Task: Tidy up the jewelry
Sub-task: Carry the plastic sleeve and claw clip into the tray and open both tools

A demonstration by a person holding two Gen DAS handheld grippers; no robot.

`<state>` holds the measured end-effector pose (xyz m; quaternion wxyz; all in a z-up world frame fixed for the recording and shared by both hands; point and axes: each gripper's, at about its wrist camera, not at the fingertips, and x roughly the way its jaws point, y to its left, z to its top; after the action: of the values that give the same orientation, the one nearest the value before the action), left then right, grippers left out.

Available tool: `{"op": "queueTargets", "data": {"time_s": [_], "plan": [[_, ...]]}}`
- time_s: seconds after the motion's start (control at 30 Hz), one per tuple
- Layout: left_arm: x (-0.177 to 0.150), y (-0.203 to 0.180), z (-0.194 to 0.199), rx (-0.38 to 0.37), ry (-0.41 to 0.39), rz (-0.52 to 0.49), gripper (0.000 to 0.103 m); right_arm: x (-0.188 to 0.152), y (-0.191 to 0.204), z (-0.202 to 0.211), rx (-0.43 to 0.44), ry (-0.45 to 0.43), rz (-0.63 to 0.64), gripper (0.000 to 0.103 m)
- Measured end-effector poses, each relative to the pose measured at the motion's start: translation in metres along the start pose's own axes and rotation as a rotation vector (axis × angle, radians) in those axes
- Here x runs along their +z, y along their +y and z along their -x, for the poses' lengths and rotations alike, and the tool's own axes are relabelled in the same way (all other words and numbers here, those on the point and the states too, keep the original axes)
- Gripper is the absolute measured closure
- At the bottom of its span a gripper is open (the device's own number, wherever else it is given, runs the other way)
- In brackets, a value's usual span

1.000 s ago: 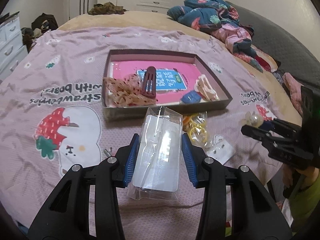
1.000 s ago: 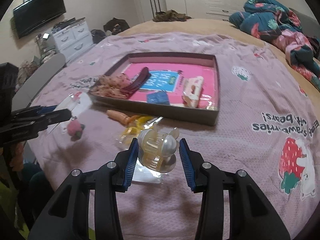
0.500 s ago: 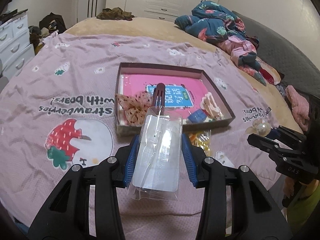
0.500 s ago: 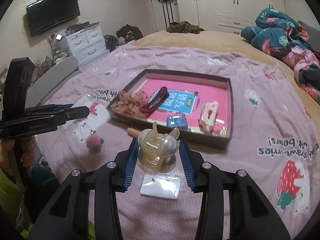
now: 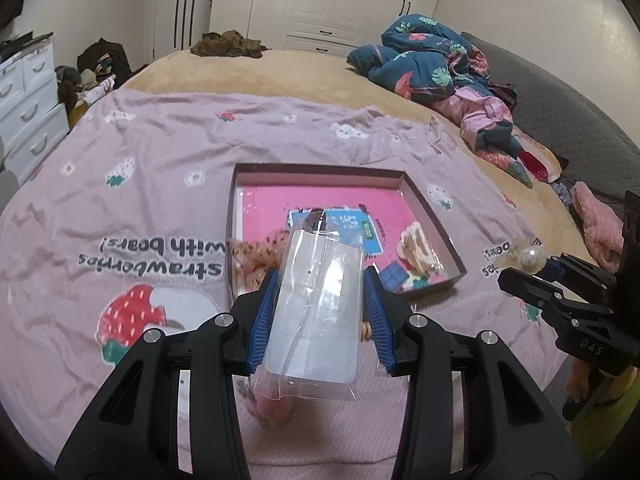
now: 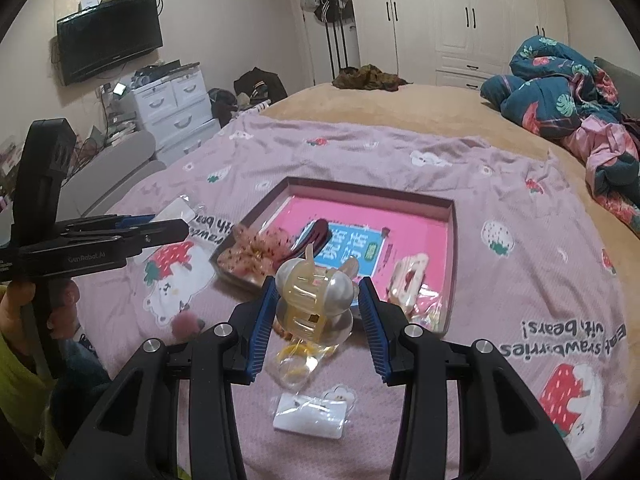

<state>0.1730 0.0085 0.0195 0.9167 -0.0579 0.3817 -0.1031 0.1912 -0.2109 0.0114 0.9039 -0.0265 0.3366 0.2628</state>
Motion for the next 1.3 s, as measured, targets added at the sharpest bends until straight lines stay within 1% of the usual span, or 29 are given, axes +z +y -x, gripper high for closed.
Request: {"op": "queueTargets", "data": {"time_s": [0.33, 0.6, 0.77, 0.93, 1.07, 1.17, 1.3], "plan": [[0.028, -0.014, -0.01, -0.002, -0.012, -0.033, 0.069, 0.018, -0.019, 0.006, -0.032, -0.045, -0.018, 0.063], [0.044, -0.023, -0.031, -0.001, -0.005, -0.044, 0.069, 0.03, -0.041, 0.007, -0.071, -0.073, -0.039, 0.063], [0.052, -0.026, -0.05, 0.01, 0.01, -0.04, 0.069, 0.036, -0.057, 0.003, -0.098, -0.08, -0.055, 0.063], [0.056, -0.031, -0.073, 0.008, 0.034, -0.043, 0.069, 0.034, -0.075, -0.009, -0.123, -0.064, -0.082, 0.063], [0.056, -0.035, -0.096, 0.006, 0.059, -0.052, 0.069, 0.026, -0.086, -0.027, -0.129, -0.029, -0.101, 0.063], [0.056, -0.038, -0.114, 0.017, 0.081, -0.072, 0.069, 0.018, -0.087, -0.041, -0.126, 0.001, -0.101, 0.063], [0.056, -0.039, -0.135, 0.017, 0.111, -0.072, 0.069, 0.007, -0.087, -0.06, -0.121, 0.042, -0.1, 0.063]]}}
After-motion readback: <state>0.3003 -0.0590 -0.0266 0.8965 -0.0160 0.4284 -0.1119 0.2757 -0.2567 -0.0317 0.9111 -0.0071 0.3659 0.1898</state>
